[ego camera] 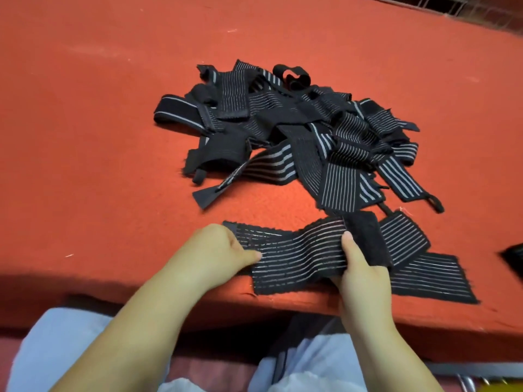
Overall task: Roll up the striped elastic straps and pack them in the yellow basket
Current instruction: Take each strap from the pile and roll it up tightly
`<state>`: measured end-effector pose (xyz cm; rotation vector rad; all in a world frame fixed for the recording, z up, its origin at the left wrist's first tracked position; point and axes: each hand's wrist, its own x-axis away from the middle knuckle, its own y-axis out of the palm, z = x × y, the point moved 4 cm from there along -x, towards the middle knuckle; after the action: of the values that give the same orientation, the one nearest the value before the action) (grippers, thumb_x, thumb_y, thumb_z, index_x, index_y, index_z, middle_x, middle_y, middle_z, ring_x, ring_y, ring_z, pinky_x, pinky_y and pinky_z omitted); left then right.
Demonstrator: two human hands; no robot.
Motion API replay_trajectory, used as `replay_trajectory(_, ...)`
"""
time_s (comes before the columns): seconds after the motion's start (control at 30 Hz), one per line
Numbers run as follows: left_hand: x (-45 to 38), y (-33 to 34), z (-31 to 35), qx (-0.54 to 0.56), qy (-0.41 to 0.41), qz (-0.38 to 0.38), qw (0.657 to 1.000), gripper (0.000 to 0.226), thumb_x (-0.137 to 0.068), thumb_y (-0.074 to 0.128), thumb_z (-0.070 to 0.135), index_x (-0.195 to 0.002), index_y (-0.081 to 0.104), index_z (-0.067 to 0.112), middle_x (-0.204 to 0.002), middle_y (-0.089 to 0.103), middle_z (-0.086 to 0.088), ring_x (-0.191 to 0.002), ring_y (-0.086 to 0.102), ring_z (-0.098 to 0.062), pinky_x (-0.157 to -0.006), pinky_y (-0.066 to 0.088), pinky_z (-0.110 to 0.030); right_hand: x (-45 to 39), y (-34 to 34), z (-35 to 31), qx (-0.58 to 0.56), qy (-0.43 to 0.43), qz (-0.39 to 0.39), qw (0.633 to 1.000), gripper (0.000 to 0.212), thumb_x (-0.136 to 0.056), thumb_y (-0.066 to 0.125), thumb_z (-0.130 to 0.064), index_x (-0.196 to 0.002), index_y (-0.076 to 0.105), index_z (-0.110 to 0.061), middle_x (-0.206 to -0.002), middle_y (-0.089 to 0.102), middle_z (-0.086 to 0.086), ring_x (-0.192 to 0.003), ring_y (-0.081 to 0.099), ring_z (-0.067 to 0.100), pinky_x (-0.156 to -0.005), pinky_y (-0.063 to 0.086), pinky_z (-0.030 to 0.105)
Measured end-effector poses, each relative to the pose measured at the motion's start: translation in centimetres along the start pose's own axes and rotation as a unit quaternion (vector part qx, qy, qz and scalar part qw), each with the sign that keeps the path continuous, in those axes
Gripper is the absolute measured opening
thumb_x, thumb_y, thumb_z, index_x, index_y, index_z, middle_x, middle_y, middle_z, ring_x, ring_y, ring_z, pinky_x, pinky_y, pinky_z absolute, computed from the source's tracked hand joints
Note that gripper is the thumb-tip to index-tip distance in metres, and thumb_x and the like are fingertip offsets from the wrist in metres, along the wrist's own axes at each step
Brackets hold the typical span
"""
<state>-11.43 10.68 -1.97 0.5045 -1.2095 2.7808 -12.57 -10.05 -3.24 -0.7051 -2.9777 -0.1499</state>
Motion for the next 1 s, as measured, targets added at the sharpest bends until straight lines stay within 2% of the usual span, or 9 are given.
replay_trajectory(0.1, 0.5, 0.8, 0.8, -0.050, 0.010, 0.009, 0.999, 0.040, -0.071, 0.074, 0.047, -0.073, 0.066, 0.008, -0.062, 0.061, 0.001, -0.061, 0.055, -0.016, -0.060, 0.040, -0.028, 0.4, 0.0, 0.4, 0.007, 0.051, 0.008, 0.999, 0.014, -0.088, 0.061, -0.031, -0.101, 0.068, -0.029, -0.112, 0.067, -0.011, -0.112, 0.060, 0.015, -0.105, 0.041, 0.046)
replay_trajectory(0.17, 0.7, 1.1, 1.3, -0.038, 0.031, 0.030, 0.998, 0.030, -0.072, 0.074, 0.044, -0.072, 0.063, 0.015, -0.061, 0.058, 0.007, -0.063, 0.055, -0.012, -0.059, 0.040, -0.026, 0.5, -0.1, 0.5, 0.023, 0.074, 0.009, 0.997, 0.012, -0.094, 0.056, -0.026, -0.099, 0.068, -0.025, -0.104, 0.067, -0.013, -0.104, 0.062, 0.012, -0.103, 0.042, 0.041)
replay_trajectory(0.33, 0.6, 2.1, 1.9, 0.147, 0.080, 0.009, 0.986, 0.021, -0.079, 0.068, 0.035, -0.068, 0.054, 0.024, -0.061, 0.056, 0.010, -0.056, 0.053, -0.009, -0.068, 0.051, -0.034, 0.3, -0.4, 0.4, -0.015, 0.144, 0.011, 0.989, 0.018, -0.094, 0.057, -0.025, -0.099, 0.068, -0.013, -0.098, 0.072, -0.003, -0.094, 0.066, 0.015, -0.096, 0.048, 0.042)
replay_trajectory(0.43, 0.9, 1.8, 1.6, 0.284, 0.055, -0.082, 0.954, 0.022, -0.072, 0.066, 0.043, -0.066, 0.054, 0.024, -0.068, 0.059, 0.002, -0.067, 0.055, -0.014, -0.081, 0.051, -0.045, 0.4, -0.4, 0.0, -0.030, 0.156, 0.003, 0.987, 0.019, -0.096, 0.053, -0.016, -0.109, 0.065, -0.008, -0.085, 0.073, -0.012, -0.077, 0.066, 0.001, -0.077, 0.052, 0.024)
replay_trajectory(0.53, 1.2, 0.7, 1.1, 0.398, 0.024, -0.123, 0.909, 0.025, -0.091, 0.054, 0.015, -0.067, 0.048, 0.015, -0.059, 0.062, 0.005, -0.059, 0.059, -0.007, -0.064, 0.051, -0.022, 0.5, -0.6, -0.2, 0.022, 0.155, 0.003, 0.988, 0.016, -0.096, 0.053, -0.018, -0.092, 0.065, -0.007, -0.061, 0.067, -0.020, -0.062, 0.061, -0.004, -0.072, 0.050, 0.017)
replay_trajectory(0.67, 0.7, -0.7, 0.8, 0.409, 0.054, -0.034, 0.910, 0.027, -0.092, 0.049, 0.006, -0.067, 0.045, 0.013, -0.048, 0.057, 0.009, -0.046, 0.053, 0.001, -0.049, 0.043, -0.011, 0.6, -0.2, -0.9, 0.013, 0.162, 0.002, 0.987, 0.016, -0.096, 0.055, -0.019, -0.086, 0.061, -0.009, -0.080, 0.065, 0.001, -0.058, 0.059, 0.000, -0.072, 0.055, 0.021)
replay_trajectory(0.77, 0.0, -0.8, 0.7, 0.365, 0.076, 0.015, 0.928, 0.023, -0.087, 0.061, 0.018, -0.067, 0.049, 0.016, -0.064, 0.061, 0.005, -0.063, 0.055, -0.009, -0.063, 0.043, -0.022, 0.7, 0.0, -1.4, -0.071, 0.171, 0.029, 0.982, 0.022, -0.095, 0.055, -0.025, -0.089, 0.061, -0.005, -0.078, 0.070, 0.002, -0.068, 0.067, 0.012, -0.078, 0.053, 0.037)
replay_trajectory(0.87, -0.9, -0.2, 0.5, 0.241, 0.053, 0.060, 0.967, 0.026, -0.084, 0.065, 0.025, -0.063, 0.051, 0.019, -0.066, 0.057, 0.002, -0.064, 0.049, -0.013, -0.066, 0.037, -0.030, 0.8, 0.1, -1.6, -0.108, 0.162, 0.029, 0.980, 0.022, -0.095, 0.053, -0.025, -0.091, 0.063, -0.006, -0.072, 0.073, -0.004, -0.068, 0.069, 0.010, -0.078, 0.055, 0.035)
replay_trajectory(1.0, -1.0, -0.1, 2.0, 0.347, 0.044, 0.040, 0.936, 0.022, -0.086, 0.058, 0.016, -0.064, 0.054, 0.019, -0.071, 0.060, 0.002, -0.071, 0.054, -0.011, -0.073, 0.042, -0.029, 0.7, 0.4, -1.6, -0.256, 0.198, -0.009, 0.946, 0.028, -0.094, 0.048, -0.013, -0.112, 0.063, 0.002, -0.108, 0.070, 0.009, -0.100, 0.066, 0.022, -0.092, 0.052, 0.038)
